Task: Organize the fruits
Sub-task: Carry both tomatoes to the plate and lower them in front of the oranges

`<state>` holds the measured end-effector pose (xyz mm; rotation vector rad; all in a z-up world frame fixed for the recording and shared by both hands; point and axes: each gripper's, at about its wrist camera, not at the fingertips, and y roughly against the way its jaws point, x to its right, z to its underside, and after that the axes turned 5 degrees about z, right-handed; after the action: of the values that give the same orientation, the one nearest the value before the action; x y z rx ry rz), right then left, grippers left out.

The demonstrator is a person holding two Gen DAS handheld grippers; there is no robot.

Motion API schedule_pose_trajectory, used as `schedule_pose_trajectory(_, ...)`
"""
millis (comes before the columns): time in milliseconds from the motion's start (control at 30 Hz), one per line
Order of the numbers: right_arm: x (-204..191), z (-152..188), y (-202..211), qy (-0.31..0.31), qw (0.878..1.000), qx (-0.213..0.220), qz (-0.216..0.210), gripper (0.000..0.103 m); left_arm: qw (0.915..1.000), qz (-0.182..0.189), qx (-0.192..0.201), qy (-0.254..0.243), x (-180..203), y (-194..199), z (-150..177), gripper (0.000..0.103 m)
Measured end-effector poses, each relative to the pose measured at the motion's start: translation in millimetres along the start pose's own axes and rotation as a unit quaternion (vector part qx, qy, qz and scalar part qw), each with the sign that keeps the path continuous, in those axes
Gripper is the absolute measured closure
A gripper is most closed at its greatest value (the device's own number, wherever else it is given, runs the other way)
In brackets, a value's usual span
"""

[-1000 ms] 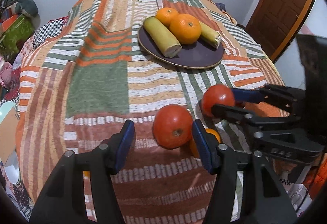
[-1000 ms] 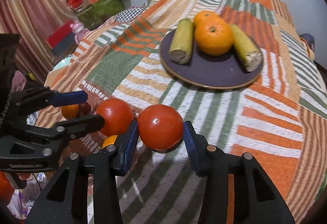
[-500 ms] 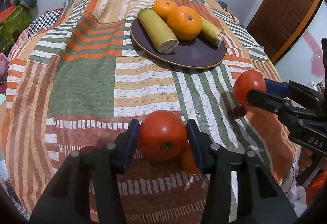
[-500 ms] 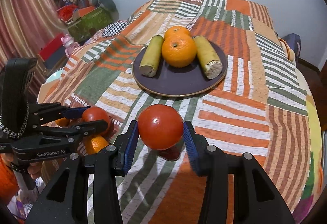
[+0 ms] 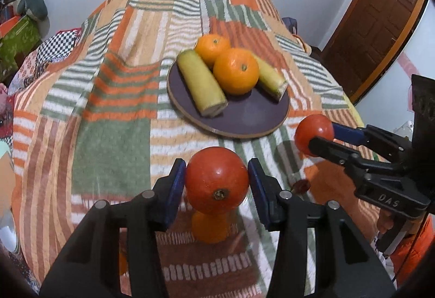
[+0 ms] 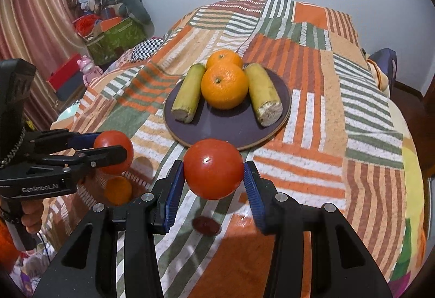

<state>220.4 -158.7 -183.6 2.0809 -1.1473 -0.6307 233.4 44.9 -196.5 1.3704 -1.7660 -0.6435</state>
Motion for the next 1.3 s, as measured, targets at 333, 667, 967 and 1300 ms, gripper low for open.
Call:
schedule_pose_trajectory(333,13,-18,-16,0.000,1.000,0.005,0.006,0.062,0.9998,0.019,0.009,-0.007,14,-20,-34,0.056)
schedule_pose_trajectory(667,22,-27,-41,0.005,1.000,-0.006,0.009,0.062,0.9995,0.019,0.004,-0.027,25,-50,-56,0.056)
schedule_pose_trajectory(967,20,-30,-57,0.017,1.000,-0.017,0.010,0.062,0.9992,0.026,-0.019,-0.022,23,-74,-64,0.056)
schedule_pose_trajectory(1300,20,-29,-58,0.028,0.999,-0.017,0.013,0.060,0.9993,0.015,-0.014,-0.030,27,-73,-65,0.053)
